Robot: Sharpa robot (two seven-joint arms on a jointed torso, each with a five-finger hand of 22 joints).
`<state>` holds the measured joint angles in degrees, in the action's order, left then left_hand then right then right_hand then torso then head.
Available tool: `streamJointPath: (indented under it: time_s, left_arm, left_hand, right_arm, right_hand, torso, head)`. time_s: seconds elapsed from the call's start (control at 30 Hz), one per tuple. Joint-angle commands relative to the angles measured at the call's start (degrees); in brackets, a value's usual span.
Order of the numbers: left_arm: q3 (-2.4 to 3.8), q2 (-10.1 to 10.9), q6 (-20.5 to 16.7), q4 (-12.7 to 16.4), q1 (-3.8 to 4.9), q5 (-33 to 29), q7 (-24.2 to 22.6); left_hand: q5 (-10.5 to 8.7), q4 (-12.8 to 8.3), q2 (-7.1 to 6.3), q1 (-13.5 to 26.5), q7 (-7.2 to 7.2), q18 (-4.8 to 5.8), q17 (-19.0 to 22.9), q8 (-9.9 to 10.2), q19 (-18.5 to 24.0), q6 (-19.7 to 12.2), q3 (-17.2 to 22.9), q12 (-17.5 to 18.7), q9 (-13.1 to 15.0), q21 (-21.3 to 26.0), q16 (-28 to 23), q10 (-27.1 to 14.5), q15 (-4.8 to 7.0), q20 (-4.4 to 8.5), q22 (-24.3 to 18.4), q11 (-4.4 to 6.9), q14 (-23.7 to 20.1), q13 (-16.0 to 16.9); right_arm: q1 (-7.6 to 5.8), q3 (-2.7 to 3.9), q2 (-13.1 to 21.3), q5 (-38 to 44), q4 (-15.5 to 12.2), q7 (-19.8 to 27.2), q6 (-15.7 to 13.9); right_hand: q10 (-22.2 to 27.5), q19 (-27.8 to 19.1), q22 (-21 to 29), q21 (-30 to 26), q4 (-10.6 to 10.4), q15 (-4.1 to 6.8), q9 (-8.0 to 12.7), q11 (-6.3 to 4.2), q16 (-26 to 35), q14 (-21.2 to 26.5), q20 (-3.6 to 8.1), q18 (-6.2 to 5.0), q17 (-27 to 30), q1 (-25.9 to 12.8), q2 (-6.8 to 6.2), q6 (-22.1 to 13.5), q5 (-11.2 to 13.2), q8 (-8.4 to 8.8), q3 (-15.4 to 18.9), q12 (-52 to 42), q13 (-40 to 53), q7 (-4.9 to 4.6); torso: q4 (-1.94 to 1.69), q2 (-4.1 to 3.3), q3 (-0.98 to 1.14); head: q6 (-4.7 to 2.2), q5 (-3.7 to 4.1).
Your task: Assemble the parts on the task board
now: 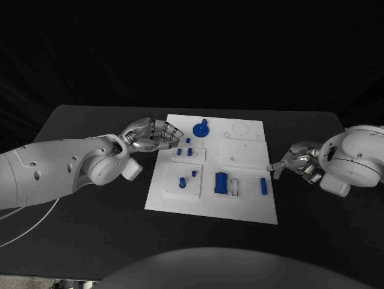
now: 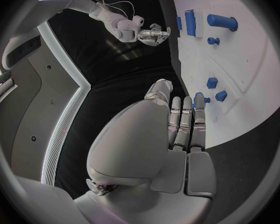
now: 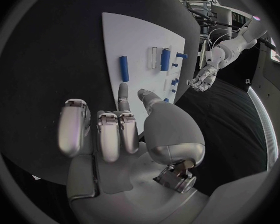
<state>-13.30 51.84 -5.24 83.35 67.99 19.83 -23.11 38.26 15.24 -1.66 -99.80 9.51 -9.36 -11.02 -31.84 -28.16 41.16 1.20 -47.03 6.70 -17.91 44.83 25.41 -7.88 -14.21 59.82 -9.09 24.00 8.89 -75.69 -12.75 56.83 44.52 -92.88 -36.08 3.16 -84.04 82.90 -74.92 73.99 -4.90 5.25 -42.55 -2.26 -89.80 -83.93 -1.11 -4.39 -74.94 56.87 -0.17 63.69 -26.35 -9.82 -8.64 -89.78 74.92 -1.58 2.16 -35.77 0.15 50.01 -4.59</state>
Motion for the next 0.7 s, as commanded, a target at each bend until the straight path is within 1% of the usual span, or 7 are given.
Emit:
streamJointPath:
  time_s: [0.03,0.17,0.23,0.3,0.37,0.47,0.7]
  left_arm:
    - [0.03,-0.16,1.00,0.04,0.00,0.09,-0.18]
    - [0.03,-0.24,1.18,-0.05,0.00,0.09,-0.12]
    - [0.03,-0.27,1.30,-0.07,0.00,0.09,-0.07]
    - [0.03,-0.25,1.40,-0.07,0.00,0.09,-0.02]
    - [0.04,-0.21,1.47,-0.06,0.00,0.09,0.03]
    - [0.04,-0.18,1.51,-0.06,0.00,0.09,0.06]
    - [0.04,-0.16,1.60,-0.02,0.00,0.16,0.05]
  left_hand:
    - [0.33,0.20,0.46,0.07,0.35,-0.09,0.07,-0.18,-0.03,0.01,-0.03,0.18,0.09,-0.32,0.23,0.16,-0.27,-0.24,0.05,-0.14,-0.02,-0.05]
    - [0.35,0.21,0.49,0.04,0.38,-0.09,0.09,-0.20,-0.04,0.06,-0.03,0.17,0.10,-0.35,0.25,0.22,-0.31,-0.26,0.09,-0.18,0.03,-0.07]
    - [0.35,0.21,0.49,0.04,0.38,-0.09,0.09,-0.20,-0.04,0.06,-0.03,0.17,0.10,-0.35,0.25,0.22,-0.31,-0.26,0.09,-0.18,0.03,-0.07]
    - [0.35,0.21,0.49,0.04,0.38,-0.09,0.09,-0.20,-0.04,0.06,-0.03,0.17,0.10,-0.35,0.25,0.22,-0.31,-0.26,0.09,-0.18,0.03,-0.07]
    - [0.35,0.21,0.49,0.04,0.38,-0.09,0.09,-0.20,-0.04,0.06,-0.03,0.17,0.10,-0.35,0.25,0.22,-0.31,-0.26,0.09,-0.18,0.03,-0.07]
    - [0.35,0.21,0.49,0.04,0.38,-0.09,0.09,-0.20,-0.04,0.06,-0.03,0.17,0.10,-0.35,0.25,0.22,-0.31,-0.26,0.09,-0.18,0.03,-0.07]
    - [0.38,0.21,0.53,0.00,0.40,-0.08,0.10,-0.23,-0.06,0.11,-0.02,0.16,0.11,-0.39,0.29,0.31,-0.36,-0.28,0.14,-0.24,0.11,-0.11]
  right_arm:
    - [0.60,-0.10,-0.55,2.46,0.69,-1.55,1.60]
    - [1.33,-0.19,-1.49,2.74,1.88,-1.68,1.63]
    - [1.64,-0.21,-1.94,2.85,2.25,-1.72,1.60]
    - [1.85,-0.22,-2.35,2.92,2.42,-1.75,1.60]
    - [2.01,-0.23,-2.82,2.93,2.46,-1.77,1.60]
    - [2.19,-0.23,-3.50,2.91,2.47,-1.78,1.50]
    - [2.58,-0.24,-4.96,3.61,3.39,-1.93,2.21]
  right_hand:
    - [-5.96,0.10,-10.21,-0.07,0.46,0.32,-0.57,-0.35,-0.20,-6.07,0.16,0.74,-15.06,0.56,0.19,-0.44,1.68,-0.54,0.02,-0.22,15.08,0.06]
    - [-5.96,0.05,-10.18,-0.22,0.65,0.35,-0.97,-0.38,-0.20,-6.07,0.18,0.71,-15.06,0.71,0.21,-0.51,2.52,-0.78,-0.01,-0.22,15.08,0.11]
    - [-5.96,0.03,-10.16,-0.31,0.76,0.36,-1.35,-0.40,-0.20,-6.07,0.19,0.70,-15.06,0.74,0.17,-0.58,3.82,-1.00,0.07,-0.22,15.08,0.11]
    - [-5.96,0.07,-10.19,-0.26,0.68,0.38,-2.00,-0.45,-0.20,-6.07,0.20,0.73,-15.06,0.46,0.12,-0.49,7.50,-1.48,0.49,-0.22,15.08,0.15]
    - [-5.96,0.51,-10.46,0.59,0.29,0.46,-2.79,-0.55,-0.20,-6.07,0.26,0.92,-15.06,-0.14,0.22,-0.19,12.98,-2.16,1.24,-0.22,15.08,0.25]
    - [-5.96,0.77,-10.61,1.05,-0.10,0.55,-3.57,-0.61,-0.20,-6.07,0.35,1.01,-15.06,-0.64,0.41,-0.13,16.04,-2.80,2.02,-0.22,15.08,0.32]
    - [-5.96,1.10,-10.82,1.72,0.12,0.60,-4.28,-0.64,-0.20,-6.07,0.41,1.17,-15.06,-0.23,0.49,-0.57,17.79,-3.21,2.60,-0.22,15.08,0.37]
  torso:
    - [-0.05,-0.05,-0.07]
    - [0.03,-0.15,0.00]
    - [0.03,-0.18,0.04]
    - [0.03,-0.22,0.07]
    - [0.06,-0.26,0.09]
    - [0.07,-0.23,0.09]
    - [0.03,-0.12,0.08]
  head:
    - [-0.01,-0.07]
    - [-0.01,-0.10]
    - [-0.01,-0.13]
    - [-0.01,-0.08]
    - [-0.01,0.02]
    - [-0.01,0.13]
    - [-0.01,0.10]
